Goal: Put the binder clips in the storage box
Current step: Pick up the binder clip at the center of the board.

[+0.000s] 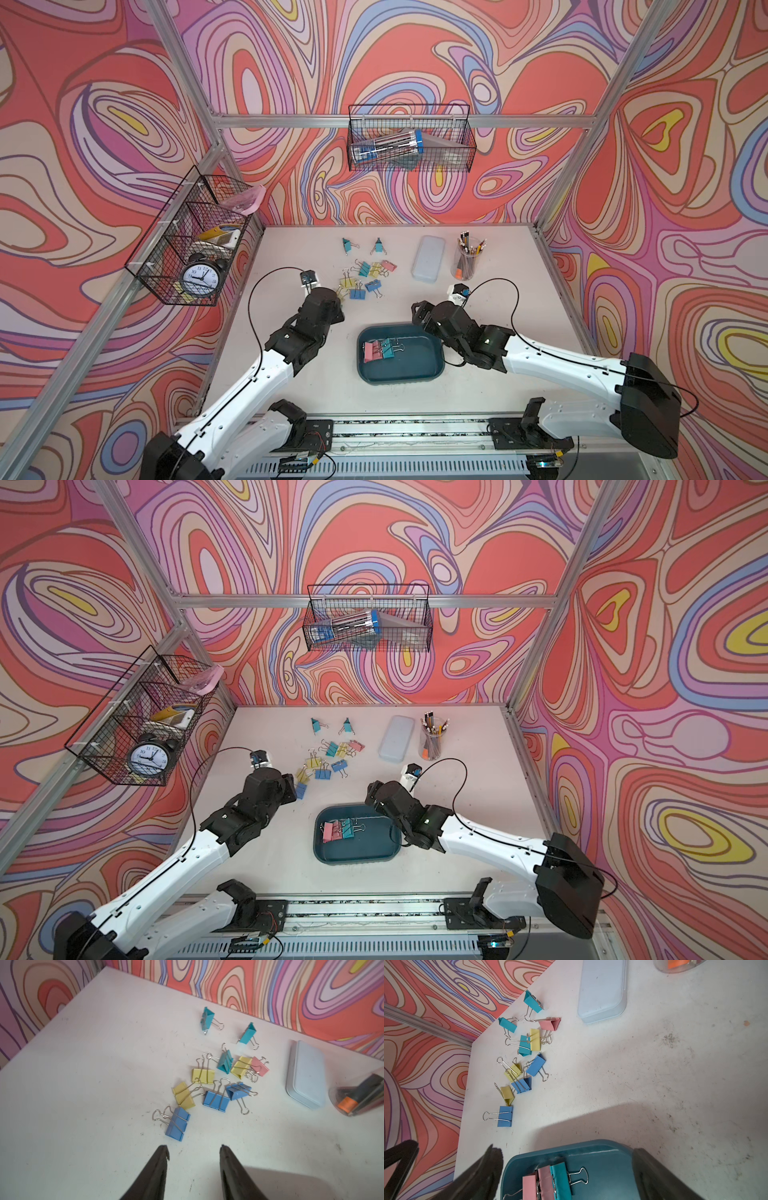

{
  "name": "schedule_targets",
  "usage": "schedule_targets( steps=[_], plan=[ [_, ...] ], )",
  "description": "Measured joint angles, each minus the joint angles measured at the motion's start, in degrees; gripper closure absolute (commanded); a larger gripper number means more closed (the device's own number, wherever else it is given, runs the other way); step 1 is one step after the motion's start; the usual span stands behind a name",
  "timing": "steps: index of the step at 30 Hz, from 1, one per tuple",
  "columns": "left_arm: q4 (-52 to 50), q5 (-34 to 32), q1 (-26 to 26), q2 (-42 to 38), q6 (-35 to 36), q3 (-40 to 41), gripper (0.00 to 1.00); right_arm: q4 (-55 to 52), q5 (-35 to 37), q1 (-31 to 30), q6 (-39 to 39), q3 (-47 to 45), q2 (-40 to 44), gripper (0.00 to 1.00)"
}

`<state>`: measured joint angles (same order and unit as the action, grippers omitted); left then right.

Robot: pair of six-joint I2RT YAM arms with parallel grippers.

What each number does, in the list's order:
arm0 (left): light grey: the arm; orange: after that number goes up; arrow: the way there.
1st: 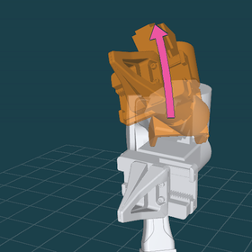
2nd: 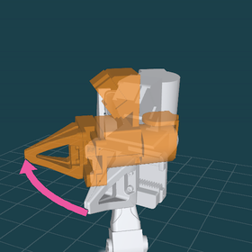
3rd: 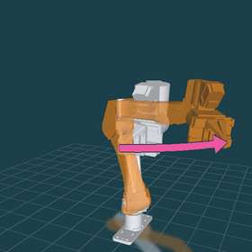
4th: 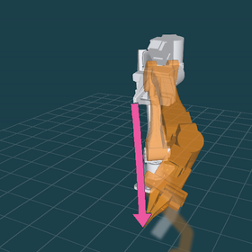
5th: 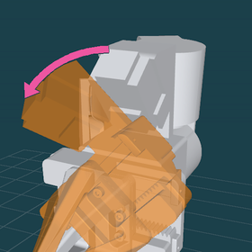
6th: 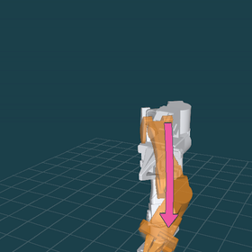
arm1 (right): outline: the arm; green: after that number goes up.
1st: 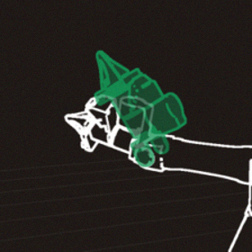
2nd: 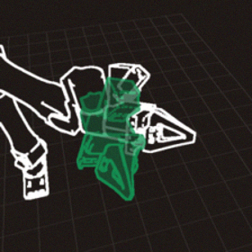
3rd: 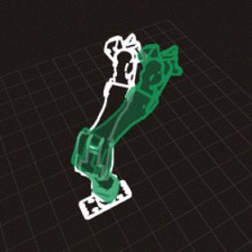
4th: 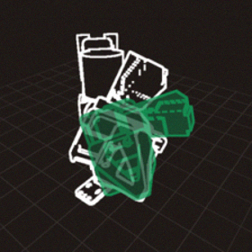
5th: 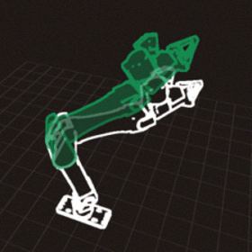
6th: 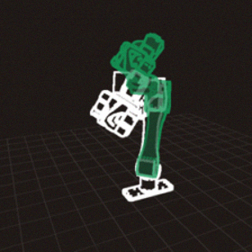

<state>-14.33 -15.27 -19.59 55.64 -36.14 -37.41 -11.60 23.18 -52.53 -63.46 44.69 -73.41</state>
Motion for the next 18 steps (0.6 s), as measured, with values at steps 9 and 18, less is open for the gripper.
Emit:
schedule_targets(
  steps=[9,18],
  plan=[
    [13.6,23.6,17.0,17.7,-5.7,4.9,0.54,-0.1,-0.6,0.0,0.0,0.1,0.0,0.02],
    [28.0,34.1,21.5,29.2,-9.8,5.1,0.66,-1.3,-0.7,0.0,0.0,0.1,0.0,0.02]
  ],
)
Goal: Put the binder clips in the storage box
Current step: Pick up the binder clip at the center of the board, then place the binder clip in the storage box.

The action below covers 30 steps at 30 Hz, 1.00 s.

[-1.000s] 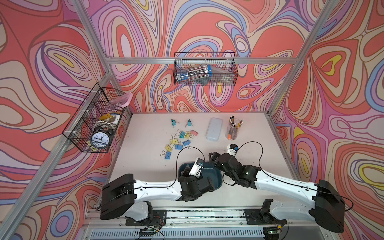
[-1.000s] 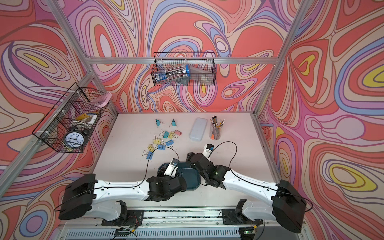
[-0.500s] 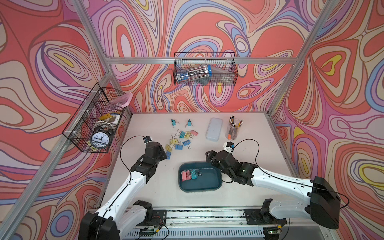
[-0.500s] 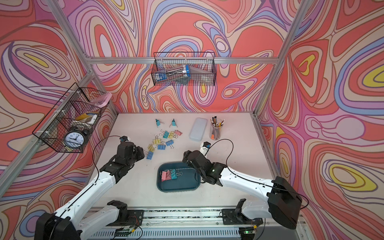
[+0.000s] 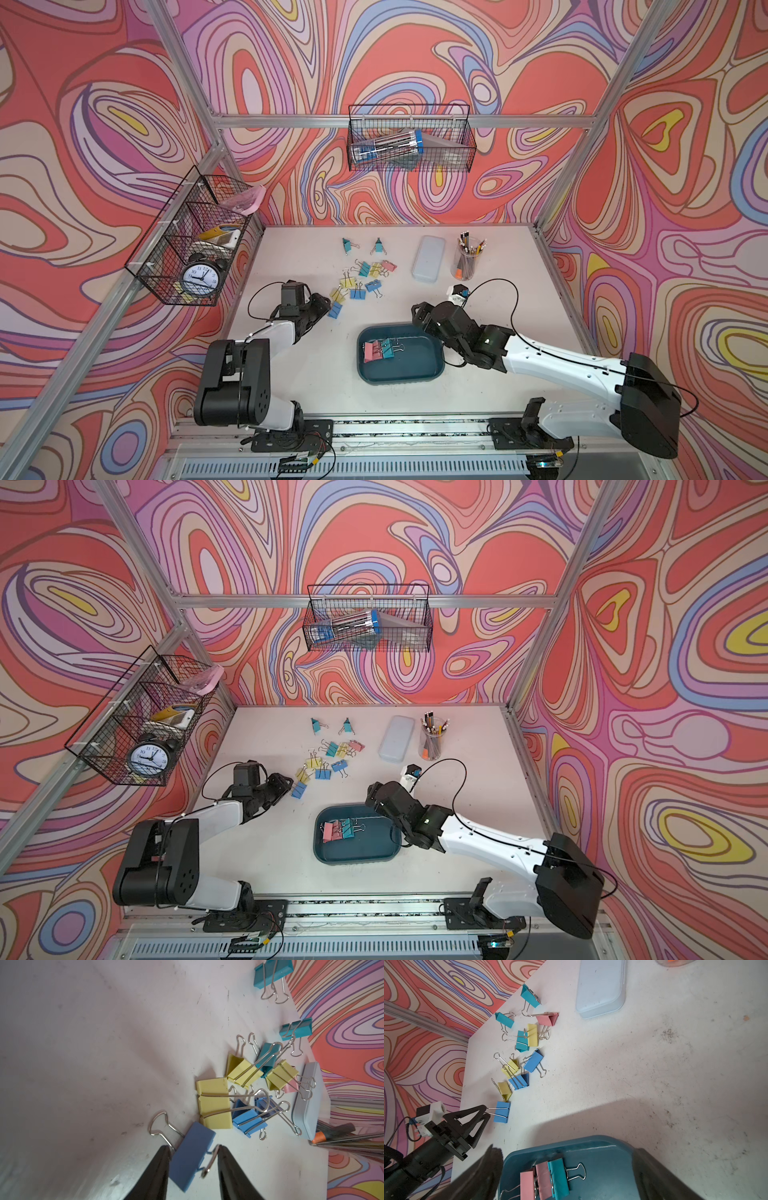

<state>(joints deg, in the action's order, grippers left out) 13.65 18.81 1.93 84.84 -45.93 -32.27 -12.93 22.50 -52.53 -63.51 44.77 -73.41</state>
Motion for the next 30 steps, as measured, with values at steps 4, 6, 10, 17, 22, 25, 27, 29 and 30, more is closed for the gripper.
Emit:
schedule_targets(
  steps=[4,6,10,17,22,25,27,29,30],
  plan=[
    [3.1,2.1,0.1,1.9,-0.7,0.0,0.82,0.0,0.0,0.0,0.0,0.0,0.0,0.02],
    [3.9,2.8,0.2,2.1,-0.9,0.0,0.87,0.0,0.0,0.0,0.0,0.0,0.0,0.02],
    [4.4,3.5,0.3,1.8,-1.0,0.0,0.97,0.0,0.0,0.0,0.0,0.0,0.0,0.02],
    [1.8,3.8,0.2,-5.2,-0.9,1.9,1.0,0.2,0.0,0.0,0.0,0.0,-0.6,0.02],
    [-4.1,0.3,-4.0,-16.1,1.0,1.9,1.0,0.6,0.0,0.0,0.0,0.0,-1.7,0.02],
    [-9.4,-4.4,-11.2,-23.7,2.5,1.8,1.0,0.7,0.0,0.0,0.0,0.2,-2.2,0.02],
    [-13.8,-9.0,-17.4,-28.7,3.6,1.1,1.0,1.0,0.0,0.2,0.0,0.2,-2.3,0.02],
    [-18.3,-14.5,-24.2,-32.7,4.7,-0.1,1.0,1.4,0.0,0.6,0.0,0.2,-2.3,0.02],
    [-20.1,-16.7,-27.2,-34.0,5.2,-1.0,1.0,1.6,0.0,0.8,0.0,0.2,-2.3,0.02]
  ],
)
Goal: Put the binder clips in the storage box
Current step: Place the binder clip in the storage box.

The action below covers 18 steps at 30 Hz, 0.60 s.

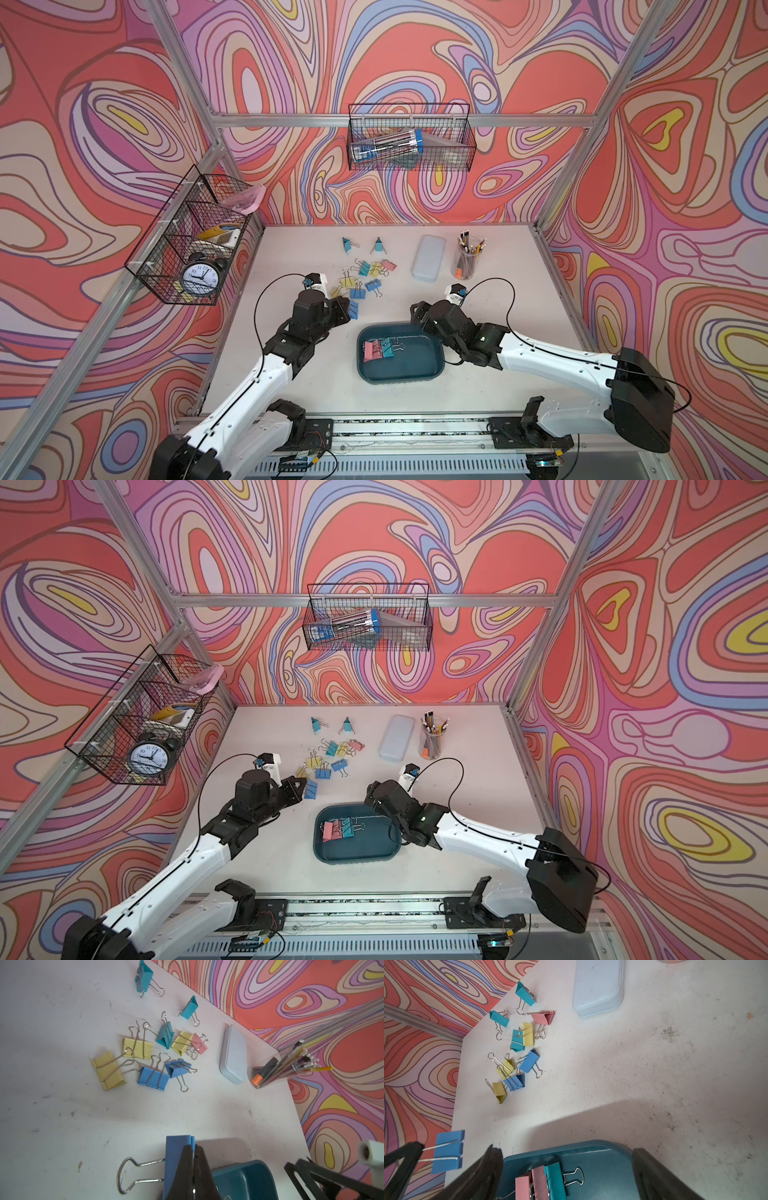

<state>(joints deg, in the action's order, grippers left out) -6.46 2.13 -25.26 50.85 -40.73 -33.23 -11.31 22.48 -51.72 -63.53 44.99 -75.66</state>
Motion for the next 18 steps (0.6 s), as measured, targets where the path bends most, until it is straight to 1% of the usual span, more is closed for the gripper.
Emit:
schedule_targets(
  steps=[3,6,8,11,14,16,18],
  plan=[
    [-6.8,-9.2,-11.5,-1.9,1.7,-4.0,1.0,1.4,-0.1,0.9,-0.2,-0.5,0.1,0.02],
    [-12.8,-19.7,-24.2,-1.0,2.8,-8.0,1.0,2.2,-0.2,1.8,-0.6,-1.7,0.3,0.02],
    [-16.9,-27.5,-32.9,0.8,2.8,-10.2,1.0,2.4,-0.4,2.1,-0.9,-2.6,0.5,0.02],
    [-23.7,-38.7,-43.7,5.7,1.5,-13.0,1.0,2.7,-0.7,2.2,-1.1,-3.3,0.9,0.02],
    [-31.0,-47.5,-50.5,13.8,-1.5,-16.8,1.0,3.1,-0.9,2.2,-1.5,-4.3,1.6,0.02],
    [-35.1,-51.2,-52.9,19.9,-3.9,-19.4,1.0,3.2,-1.0,2.3,-1.7,-5.0,2.1,0.02],
    [-37.6,-53.0,-54.1,25.6,-5.9,-21.0,1.0,3.2,-1.0,2.3,-1.8,-5.6,2.7,0.02]
  ],
)
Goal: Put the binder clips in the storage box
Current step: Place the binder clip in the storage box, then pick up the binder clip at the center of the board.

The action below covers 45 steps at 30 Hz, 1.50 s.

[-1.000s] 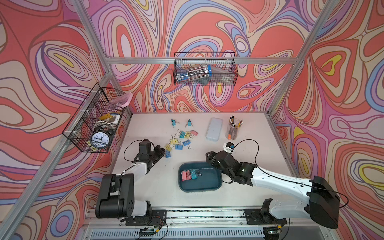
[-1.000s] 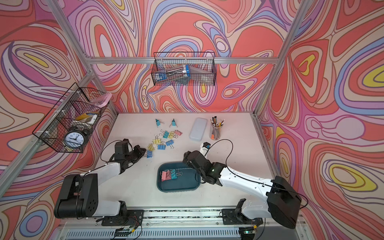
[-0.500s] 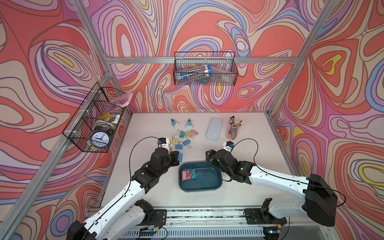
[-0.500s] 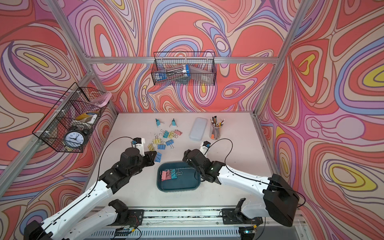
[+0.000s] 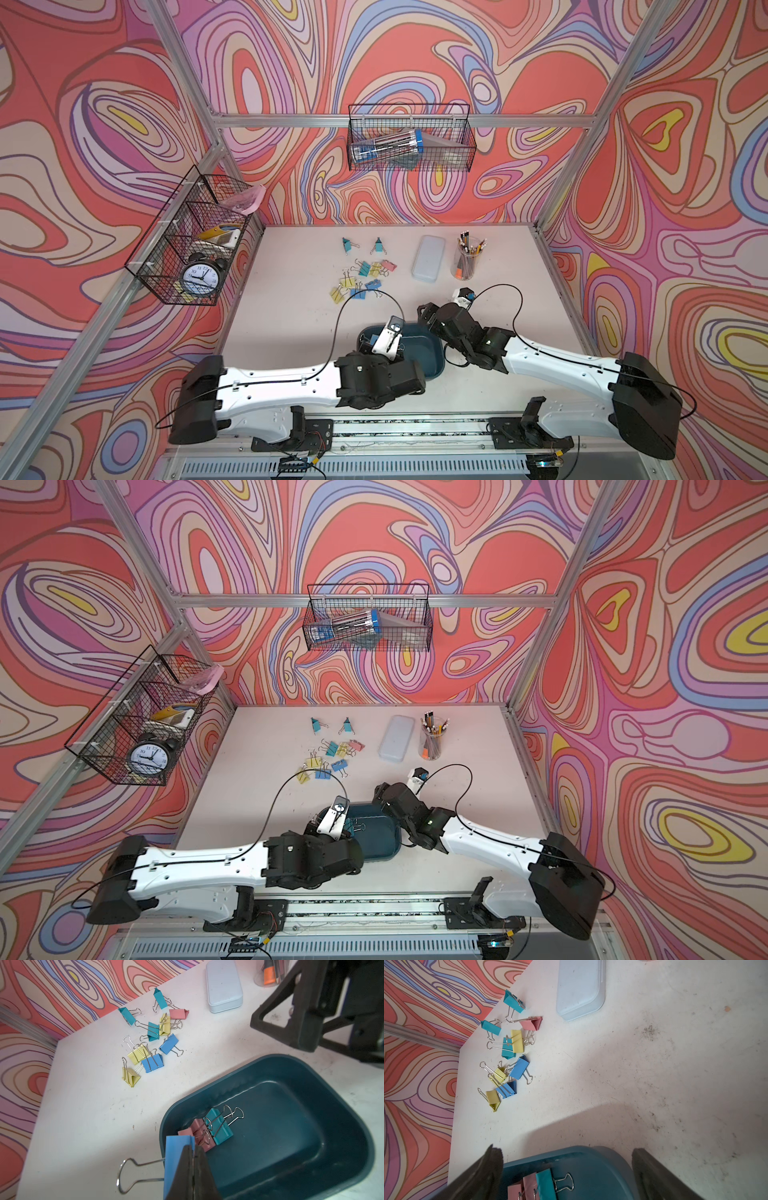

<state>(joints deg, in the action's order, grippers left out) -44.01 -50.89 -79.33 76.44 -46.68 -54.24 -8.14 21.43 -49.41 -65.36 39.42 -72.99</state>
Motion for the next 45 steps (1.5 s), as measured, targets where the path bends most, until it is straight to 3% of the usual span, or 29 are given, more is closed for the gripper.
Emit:
schedule_targets(
  steps=[4,17,23,30,35,39,45],
  plan=[
    [-1.9,-0.5,-1.1,6.9,-1.6,-0.3,1.0,-0.1,0.0,0.3,-0.2,-1.0,1.9,0.02],
    [-0.1,-0.7,-2.5,15.4,-1.6,5.8,1.0,-0.5,0.1,0.4,-0.8,-3.1,4.6,0.02],
    [2.5,-0.1,-2.5,16.4,-1.0,6.3,0.83,-0.9,0.1,0.4,-0.7,-2.6,4.2,0.02],
    [3.7,-0.2,-2.5,9.0,1.3,6.4,0.57,-4.2,0.1,0.6,1.7,2.3,2.6,0.02],
    [4.6,-1.1,-1.7,-2.4,4.3,5.9,0.56,-5.4,-0.9,0.6,6.2,9.5,-1.7,0.02],
    [6.0,2.5,6.6,-12.4,6.9,5.3,0.54,-5.2,-4.6,0.6,11.1,17.4,-8.9,0.06],
    [10.3,20.1,30.2,-29.5,9.5,6.0,0.48,-4.2,-13.7,0.6,18.3,30.3,-23.5,0.12]
  ],
)
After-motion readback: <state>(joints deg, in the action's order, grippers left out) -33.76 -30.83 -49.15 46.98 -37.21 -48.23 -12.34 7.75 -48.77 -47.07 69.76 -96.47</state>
